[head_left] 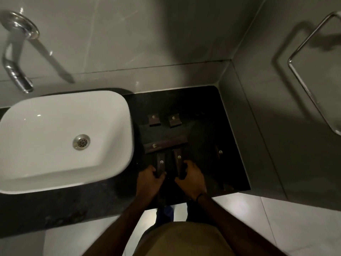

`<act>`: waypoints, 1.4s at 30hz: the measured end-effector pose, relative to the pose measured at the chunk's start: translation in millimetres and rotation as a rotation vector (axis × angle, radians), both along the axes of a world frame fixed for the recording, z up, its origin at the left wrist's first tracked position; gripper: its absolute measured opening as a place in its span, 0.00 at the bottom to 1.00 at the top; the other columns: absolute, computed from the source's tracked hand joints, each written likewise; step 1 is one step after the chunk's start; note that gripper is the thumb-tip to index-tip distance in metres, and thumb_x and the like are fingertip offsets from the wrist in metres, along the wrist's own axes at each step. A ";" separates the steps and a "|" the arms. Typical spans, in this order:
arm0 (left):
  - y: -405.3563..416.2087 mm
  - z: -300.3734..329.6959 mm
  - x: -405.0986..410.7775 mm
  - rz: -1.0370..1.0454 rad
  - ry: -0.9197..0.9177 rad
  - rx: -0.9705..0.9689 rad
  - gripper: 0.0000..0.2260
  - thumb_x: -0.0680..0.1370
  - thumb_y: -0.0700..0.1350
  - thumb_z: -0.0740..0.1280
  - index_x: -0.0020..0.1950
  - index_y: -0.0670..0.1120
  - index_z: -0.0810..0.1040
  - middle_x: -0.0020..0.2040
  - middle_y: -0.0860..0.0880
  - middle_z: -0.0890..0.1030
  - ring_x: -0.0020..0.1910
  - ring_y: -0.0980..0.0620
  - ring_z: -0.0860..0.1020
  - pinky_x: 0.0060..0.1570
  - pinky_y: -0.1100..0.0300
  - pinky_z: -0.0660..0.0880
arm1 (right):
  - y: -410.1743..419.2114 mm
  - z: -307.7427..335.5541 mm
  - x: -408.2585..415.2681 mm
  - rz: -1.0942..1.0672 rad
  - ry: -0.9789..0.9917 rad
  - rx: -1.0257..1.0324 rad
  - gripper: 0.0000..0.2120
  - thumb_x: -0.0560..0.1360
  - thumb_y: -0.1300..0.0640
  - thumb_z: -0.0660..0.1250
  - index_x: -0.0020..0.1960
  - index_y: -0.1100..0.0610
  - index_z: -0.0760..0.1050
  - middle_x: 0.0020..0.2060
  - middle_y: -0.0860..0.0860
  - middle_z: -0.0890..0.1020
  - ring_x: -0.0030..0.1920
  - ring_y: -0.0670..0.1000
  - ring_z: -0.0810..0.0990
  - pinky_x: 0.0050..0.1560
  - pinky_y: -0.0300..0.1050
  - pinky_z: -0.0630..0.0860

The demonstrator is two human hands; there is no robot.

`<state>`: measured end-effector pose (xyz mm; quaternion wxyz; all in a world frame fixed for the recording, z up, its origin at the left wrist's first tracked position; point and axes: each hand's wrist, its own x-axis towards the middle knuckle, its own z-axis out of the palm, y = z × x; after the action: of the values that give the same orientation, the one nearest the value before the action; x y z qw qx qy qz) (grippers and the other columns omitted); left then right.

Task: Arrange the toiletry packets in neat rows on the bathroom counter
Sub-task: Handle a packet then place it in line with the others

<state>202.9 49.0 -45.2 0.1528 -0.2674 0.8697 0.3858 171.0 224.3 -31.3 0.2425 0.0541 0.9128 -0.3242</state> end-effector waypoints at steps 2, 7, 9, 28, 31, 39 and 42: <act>0.4 -2.6 1.9 0.012 -0.002 0.025 0.15 0.70 0.56 0.73 0.45 0.46 0.78 0.40 0.47 0.84 0.41 0.49 0.82 0.44 0.55 0.80 | -6.8 -2.5 4.6 -0.001 -0.014 -0.016 0.29 0.64 0.48 0.75 0.62 0.50 0.69 0.57 0.51 0.77 0.55 0.52 0.79 0.53 0.43 0.75; -1.5 -3.6 6.2 0.019 -0.023 0.054 0.14 0.71 0.56 0.73 0.47 0.47 0.78 0.42 0.48 0.83 0.41 0.51 0.82 0.43 0.57 0.80 | -11.8 -7.8 11.7 -0.001 -0.010 -0.017 0.30 0.66 0.48 0.75 0.64 0.50 0.69 0.59 0.50 0.77 0.58 0.52 0.79 0.57 0.46 0.76; -3.4 -2.1 7.9 0.014 -0.009 0.045 0.15 0.71 0.57 0.73 0.47 0.48 0.77 0.43 0.48 0.83 0.41 0.52 0.81 0.44 0.54 0.81 | -10.5 -7.0 10.3 -0.010 0.010 -0.002 0.30 0.67 0.44 0.74 0.65 0.50 0.69 0.58 0.50 0.77 0.56 0.51 0.79 0.56 0.47 0.78; 1.9 24.9 -158.6 -0.927 0.044 -0.575 0.21 0.71 0.48 0.72 0.62 0.47 0.73 0.64 0.43 0.74 0.60 0.43 0.75 0.57 0.49 0.73 | 115.6 0.9 -57.4 -0.233 0.051 0.207 0.38 0.66 0.55 0.76 0.72 0.60 0.64 0.68 0.60 0.69 0.68 0.62 0.70 0.67 0.59 0.72; 24.1 38.5 -161.3 -1.067 0.233 -0.593 0.25 0.70 0.48 0.72 0.65 0.50 0.71 0.68 0.44 0.72 0.66 0.42 0.71 0.63 0.45 0.69 | 130.8 3.0 -66.3 -0.279 0.012 0.159 0.27 0.66 0.55 0.77 0.61 0.62 0.74 0.58 0.61 0.78 0.60 0.62 0.78 0.59 0.54 0.77; 93.6 39.9 -127.9 -1.580 0.660 -0.623 0.27 0.71 0.42 0.74 0.68 0.52 0.70 0.69 0.45 0.70 0.69 0.43 0.69 0.69 0.39 0.64 | 142.4 21.4 -88.0 -0.339 0.065 0.043 0.28 0.65 0.60 0.80 0.62 0.63 0.76 0.56 0.61 0.82 0.57 0.60 0.80 0.58 0.55 0.78; 104.5 30.4 -121.7 -1.590 0.646 -0.612 0.30 0.70 0.41 0.74 0.70 0.51 0.67 0.72 0.44 0.67 0.72 0.42 0.65 0.71 0.39 0.62 | 136.9 20.9 -85.4 -0.307 0.073 0.064 0.29 0.64 0.58 0.80 0.63 0.62 0.76 0.57 0.59 0.81 0.57 0.59 0.80 0.58 0.53 0.78</act>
<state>81.2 153.5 -14.8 0.0450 0.5034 0.8625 -0.0250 85.6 361.2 -10.4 0.1547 0.1888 0.9118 -0.3301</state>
